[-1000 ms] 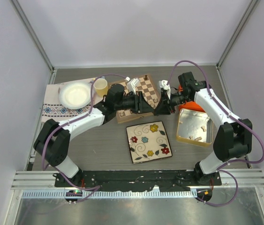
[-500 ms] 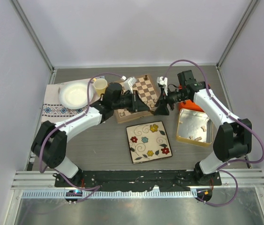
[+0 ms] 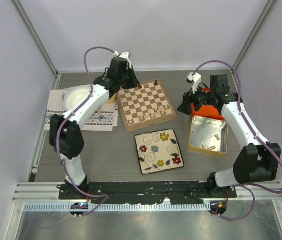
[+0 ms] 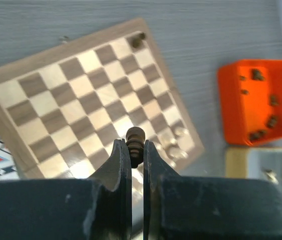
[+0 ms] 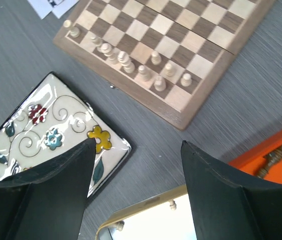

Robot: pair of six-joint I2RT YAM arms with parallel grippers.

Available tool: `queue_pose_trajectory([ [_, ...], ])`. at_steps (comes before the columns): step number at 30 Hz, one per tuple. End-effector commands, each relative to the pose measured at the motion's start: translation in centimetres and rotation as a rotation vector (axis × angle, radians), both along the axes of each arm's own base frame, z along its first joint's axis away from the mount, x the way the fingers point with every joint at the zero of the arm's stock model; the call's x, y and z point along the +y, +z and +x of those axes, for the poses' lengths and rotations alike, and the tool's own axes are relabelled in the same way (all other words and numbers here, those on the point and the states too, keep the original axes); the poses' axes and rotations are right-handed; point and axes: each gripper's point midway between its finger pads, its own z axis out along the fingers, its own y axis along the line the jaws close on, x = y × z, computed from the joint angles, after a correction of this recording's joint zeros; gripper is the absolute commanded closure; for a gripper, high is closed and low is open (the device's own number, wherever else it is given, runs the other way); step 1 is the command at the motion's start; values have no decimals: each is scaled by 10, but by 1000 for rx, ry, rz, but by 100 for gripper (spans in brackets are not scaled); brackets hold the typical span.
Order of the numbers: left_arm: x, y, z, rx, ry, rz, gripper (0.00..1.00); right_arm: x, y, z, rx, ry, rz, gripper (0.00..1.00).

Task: Set up the chess pieces on the board

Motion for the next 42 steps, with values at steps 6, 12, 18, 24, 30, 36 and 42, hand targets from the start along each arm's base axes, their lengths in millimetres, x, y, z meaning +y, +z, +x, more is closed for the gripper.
queue_pose_trajectory([
  [6,24,-54,70,57,140,381,100,-12,19,14,-41,-102,42,26],
  [12,5,-54,100,-18,129,415,100,-12,12,14,-18,-99,37,26],
  [18,-6,-78,116,-30,105,429,100,-13,8,15,-5,-95,24,26],
  [24,-16,-88,127,-64,86,439,100,-14,5,14,16,-93,21,25],
  [30,-19,-103,133,-68,81,450,98,-15,3,13,30,-89,21,22],
  [36,-23,-106,141,-93,91,431,98,-13,2,12,40,-81,26,22],
  [42,-24,-110,145,-102,103,429,96,-13,1,12,42,-79,27,21],
])
